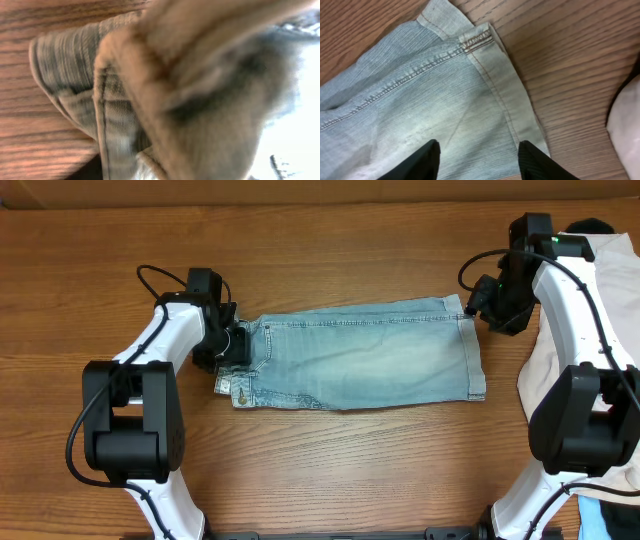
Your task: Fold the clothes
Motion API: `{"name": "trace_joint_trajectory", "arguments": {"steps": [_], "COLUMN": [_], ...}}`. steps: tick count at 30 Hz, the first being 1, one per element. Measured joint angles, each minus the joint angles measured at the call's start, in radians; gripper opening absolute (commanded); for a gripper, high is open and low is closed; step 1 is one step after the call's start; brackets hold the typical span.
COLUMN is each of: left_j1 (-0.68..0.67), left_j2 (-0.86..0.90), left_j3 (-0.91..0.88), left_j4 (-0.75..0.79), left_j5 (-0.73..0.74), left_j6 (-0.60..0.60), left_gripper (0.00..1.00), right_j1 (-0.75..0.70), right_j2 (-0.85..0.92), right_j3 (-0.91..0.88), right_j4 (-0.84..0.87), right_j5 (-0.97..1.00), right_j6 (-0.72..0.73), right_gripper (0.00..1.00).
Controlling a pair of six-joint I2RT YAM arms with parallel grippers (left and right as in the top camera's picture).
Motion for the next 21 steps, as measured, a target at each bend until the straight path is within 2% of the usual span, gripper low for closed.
{"name": "trace_joint_trajectory", "arguments": {"steps": [1,6,9,15,17,21], "left_j1": [0.002,0.006,0.011,0.011,0.011,0.011], "left_j2": [0.003,0.013,0.04,0.071,0.071,0.071], "left_j3": [0.001,0.033,0.101,0.333,0.439,0.625], "left_j4": [0.001,-0.037,-0.135,-0.351,-0.42,-0.546], "left_j5": [0.018,0.037,-0.006,-0.169,-0.201,-0.235], "left_j6": [0.002,0.003,0.01,0.026,0.028,0.029], "left_gripper": [0.04,0.04,0.04,0.04,0.05,0.04], "right_j1": [0.003,0.039,0.077,0.151,0.168,0.186], "right_j2": [0.0,0.0,0.0,0.004,0.013,0.05], "right_j3": [0.0,0.0,0.0,-0.005,-0.006,-0.008], "right_j4": [0.001,0.025,0.06,0.133,0.148,0.172], "right_j5": [-0.002,-0.01,-0.023,-0.051,-0.059,-0.08], "right_j6": [0.0,0.0,-0.001,0.0,0.001,0.004], "right_gripper": [0.5,0.4,0.35,0.27,0.2,0.16]}}
